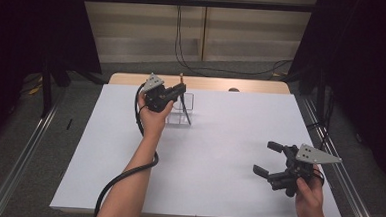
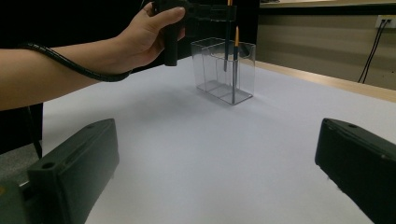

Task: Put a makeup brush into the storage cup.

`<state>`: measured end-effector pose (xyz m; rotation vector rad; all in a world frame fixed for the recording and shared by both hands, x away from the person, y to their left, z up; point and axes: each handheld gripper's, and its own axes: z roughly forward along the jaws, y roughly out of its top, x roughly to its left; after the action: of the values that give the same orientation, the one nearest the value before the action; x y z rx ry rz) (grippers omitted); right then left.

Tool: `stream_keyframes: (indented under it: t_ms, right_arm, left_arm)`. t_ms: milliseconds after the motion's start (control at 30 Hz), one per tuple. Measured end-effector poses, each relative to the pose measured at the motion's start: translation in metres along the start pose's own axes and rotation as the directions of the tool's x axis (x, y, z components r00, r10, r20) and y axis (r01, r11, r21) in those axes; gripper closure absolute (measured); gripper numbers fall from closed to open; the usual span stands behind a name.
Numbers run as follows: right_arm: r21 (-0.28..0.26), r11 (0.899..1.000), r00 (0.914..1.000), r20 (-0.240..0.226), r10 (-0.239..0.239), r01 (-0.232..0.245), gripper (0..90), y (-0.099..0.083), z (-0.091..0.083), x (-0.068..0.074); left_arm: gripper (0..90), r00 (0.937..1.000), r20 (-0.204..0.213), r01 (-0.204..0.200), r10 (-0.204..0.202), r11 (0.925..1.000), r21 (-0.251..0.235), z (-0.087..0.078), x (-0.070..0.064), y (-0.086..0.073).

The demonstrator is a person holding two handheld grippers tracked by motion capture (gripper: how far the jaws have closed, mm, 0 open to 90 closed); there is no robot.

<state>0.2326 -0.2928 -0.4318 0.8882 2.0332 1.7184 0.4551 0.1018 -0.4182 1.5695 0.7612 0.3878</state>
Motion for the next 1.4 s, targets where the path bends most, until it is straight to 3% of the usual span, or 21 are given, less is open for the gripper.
stream_keyframes:
  t_ms: [600, 667, 700, 767, 833, 900, 1000, 1400]
  right_arm:
    - [-0.003, 1.0, 1.0, -0.002, -0.001, 0.001, 0.0, 0.0, 0.0, 0.0]
    - [-0.004, 1.0, 1.0, -0.003, -0.001, 0.001, 0.0, 0.0, 0.0, 0.0]
    - [-0.004, 1.0, 1.0, -0.002, -0.002, 0.002, 0.0, 0.0, 0.0, 0.0]
    - [-0.002, 1.0, 1.0, -0.005, -0.002, 0.002, 0.0, 0.0, 0.0, 0.0]
    - [-0.002, 1.0, 1.0, -0.003, -0.003, 0.003, 0.0, 0.0, 0.001, 0.0]
    - [-0.004, 1.0, 1.0, -0.004, -0.003, 0.003, 0.0, 0.0, 0.001, 0.0]
    - [-0.004, 1.0, 1.0, -0.004, -0.003, 0.002, 0.0, 0.0, 0.001, 0.0]
    - [0.0, 1.0, 0.9999, -0.009, -0.007, 0.007, 0.0, 0.001, 0.002, 0.001]
  left_arm:
    - [82.6, 0.9999, 0.01, -0.002, 0.002, 0.9998, 0.019, 0.002, -0.003, -0.007]
    - [80.7, 0.9997, 0.019, 0.014, -0.014, 0.9998, 0.016, 0.001, -0.002, -0.008]
    - [77.6, 0.999, 0.035, 0.027, -0.028, 0.9995, 0.017, 0.001, -0.002, -0.008]
    - [60.2, 0.9975, 0.054, 0.044, -0.045, 0.9989, 0.015, 0.002, -0.002, -0.008]
    - [55.0, 0.9975, 0.057, 0.041, -0.042, 0.999, 0.016, 0.002, -0.004, -0.008]
    - [40.4, 0.9983, 0.048, 0.032, -0.033, 0.9993, 0.019, 0.001, -0.004, -0.008]
    - [30.6, 0.9989, 0.039, 0.024, -0.025, 0.9993, 0.029, -0.001, -0.004, -0.007]
    - [16.3, 0.9993, 0.032, 0.02, -0.021, 0.9996, 0.02, -0.012, -0.004, 0.002]
